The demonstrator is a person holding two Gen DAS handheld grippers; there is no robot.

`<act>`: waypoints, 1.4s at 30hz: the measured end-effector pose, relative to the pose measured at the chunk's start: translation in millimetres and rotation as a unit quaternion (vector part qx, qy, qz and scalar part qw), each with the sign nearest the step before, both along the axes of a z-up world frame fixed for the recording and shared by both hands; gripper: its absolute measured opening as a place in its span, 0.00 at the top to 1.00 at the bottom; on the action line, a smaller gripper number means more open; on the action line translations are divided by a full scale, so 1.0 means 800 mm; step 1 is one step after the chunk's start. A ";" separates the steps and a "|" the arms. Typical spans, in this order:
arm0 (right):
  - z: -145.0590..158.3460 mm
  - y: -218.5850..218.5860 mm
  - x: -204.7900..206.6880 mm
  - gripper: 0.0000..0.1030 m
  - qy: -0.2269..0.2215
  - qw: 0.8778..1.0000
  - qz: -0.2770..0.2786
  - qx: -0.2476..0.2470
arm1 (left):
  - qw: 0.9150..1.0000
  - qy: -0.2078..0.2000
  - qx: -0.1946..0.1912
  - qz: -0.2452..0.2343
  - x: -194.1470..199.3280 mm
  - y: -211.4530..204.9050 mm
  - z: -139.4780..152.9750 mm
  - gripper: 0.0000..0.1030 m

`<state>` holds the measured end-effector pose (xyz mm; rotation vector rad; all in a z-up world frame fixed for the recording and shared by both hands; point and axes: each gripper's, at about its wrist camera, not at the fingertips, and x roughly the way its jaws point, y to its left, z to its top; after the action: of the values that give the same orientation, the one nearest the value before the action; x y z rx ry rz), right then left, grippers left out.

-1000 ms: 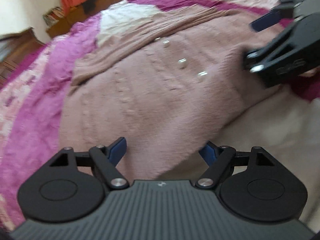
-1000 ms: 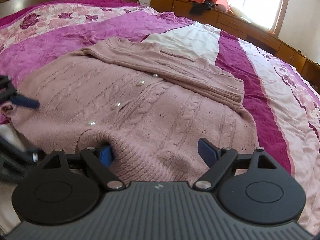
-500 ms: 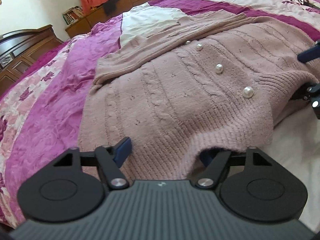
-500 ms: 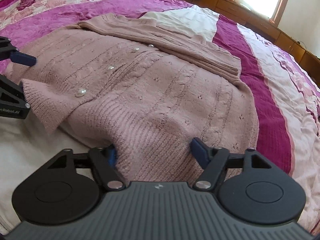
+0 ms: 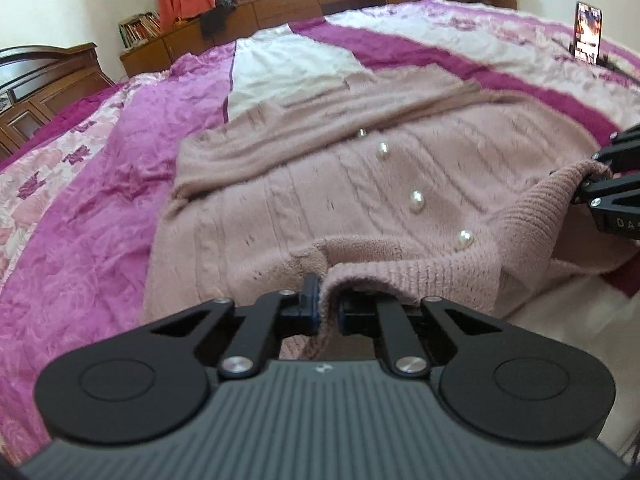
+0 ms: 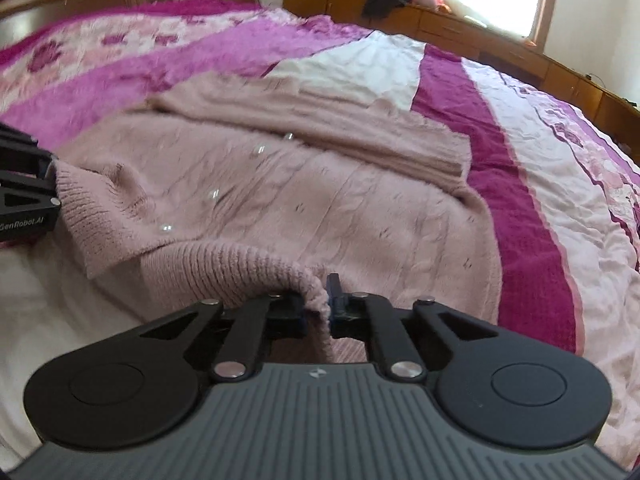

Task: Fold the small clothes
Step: 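Grasp the hem with the right gripper while the left gripper grasps the hem, then lift the hem with both grippers and fold it toward the collar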

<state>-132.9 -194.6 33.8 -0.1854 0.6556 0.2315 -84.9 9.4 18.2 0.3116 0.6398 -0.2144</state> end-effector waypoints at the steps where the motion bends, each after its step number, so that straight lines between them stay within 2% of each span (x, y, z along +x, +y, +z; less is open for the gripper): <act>1: 0.004 -0.001 0.001 0.93 -0.004 1.000 -0.001 0.005 | 1.000 -0.005 -0.004 0.000 0.002 0.001 0.005 0.90; 9: 0.034 -0.005 0.012 0.95 -0.041 0.999 -0.007 0.035 | 0.999 -0.036 -0.023 0.001 0.014 -0.002 0.036 0.90; 15: 0.051 -0.013 0.025 0.95 -0.059 0.997 -0.017 0.052 | 0.998 -0.043 -0.041 0.011 0.027 0.003 0.048 0.90; 28: 0.079 -0.020 0.056 0.96 -0.098 0.993 -0.025 0.068 | 0.996 -0.073 -0.054 0.023 0.055 0.003 0.075 0.91; 38: 0.109 -0.016 0.106 0.97 -0.137 0.988 -0.017 0.064 | 0.991 -0.113 -0.059 0.031 0.095 0.000 0.101 0.93; 42: 0.111 -0.015 0.128 0.97 -0.126 0.989 -0.007 0.071 | 0.991 -0.107 -0.067 0.038 0.114 0.001 0.100 0.93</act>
<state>-30.4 -207.0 122.7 -0.0712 0.3865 0.2362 6.0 10.3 98.3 0.1772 0.4210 -0.1474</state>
